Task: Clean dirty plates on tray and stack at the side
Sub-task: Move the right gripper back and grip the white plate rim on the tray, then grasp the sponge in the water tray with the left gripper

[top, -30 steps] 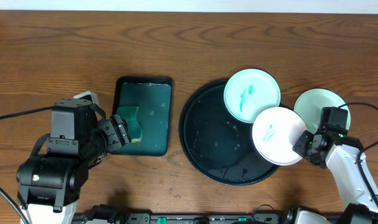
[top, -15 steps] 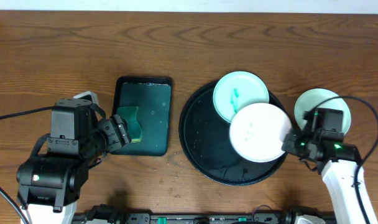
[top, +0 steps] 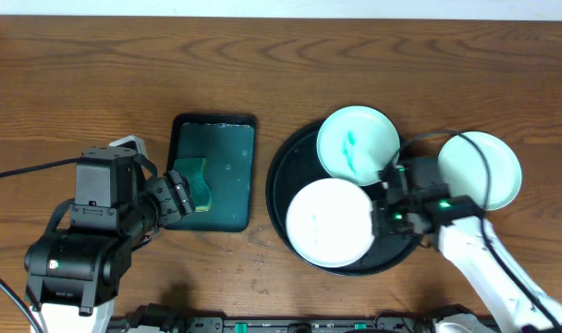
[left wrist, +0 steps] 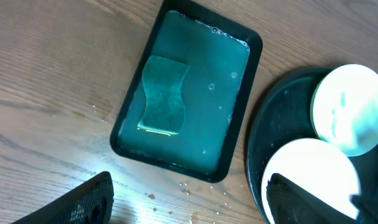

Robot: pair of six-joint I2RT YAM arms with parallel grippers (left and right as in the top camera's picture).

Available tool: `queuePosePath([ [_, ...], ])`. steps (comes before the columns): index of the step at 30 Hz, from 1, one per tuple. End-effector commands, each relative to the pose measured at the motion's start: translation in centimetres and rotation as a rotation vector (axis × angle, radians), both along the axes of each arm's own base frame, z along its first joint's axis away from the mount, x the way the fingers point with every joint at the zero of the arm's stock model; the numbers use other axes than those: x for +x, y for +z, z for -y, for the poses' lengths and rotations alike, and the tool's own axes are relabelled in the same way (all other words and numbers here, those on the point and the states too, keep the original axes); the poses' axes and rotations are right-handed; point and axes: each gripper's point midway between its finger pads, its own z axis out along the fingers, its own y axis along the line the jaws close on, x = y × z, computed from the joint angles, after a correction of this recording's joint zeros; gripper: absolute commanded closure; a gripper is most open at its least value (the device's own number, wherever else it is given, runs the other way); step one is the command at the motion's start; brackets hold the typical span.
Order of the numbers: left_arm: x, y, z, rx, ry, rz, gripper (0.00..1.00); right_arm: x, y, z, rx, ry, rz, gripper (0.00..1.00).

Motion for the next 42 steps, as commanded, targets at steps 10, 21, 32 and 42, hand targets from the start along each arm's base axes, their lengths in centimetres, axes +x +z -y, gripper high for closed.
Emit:
queuePosePath([
  [10, 0.0, 0.1, 0.0, -0.003, 0.003, 0.001, 0.2, 4.8, -2.7, 1.0, -0.107, -0.223, 0.065, 0.99],
  [21, 0.0, 0.1, 0.0, -0.003, 0.003, 0.001, 0.2, 6.4, -1.7, 1.8, -0.044, -0.174, 0.111, 0.99],
  [32, 0.2, 0.3, 0.0, -0.014, 0.015, 0.012, 0.2, 6.2, 3.7, -1.6, 0.106, 0.085, 0.288, 0.72],
  [42, 0.2, 0.3, 0.0, -0.013, 0.015, 0.013, 0.21, 4.8, 8.2, 0.3, 0.064, -0.008, 0.389, 0.73],
])
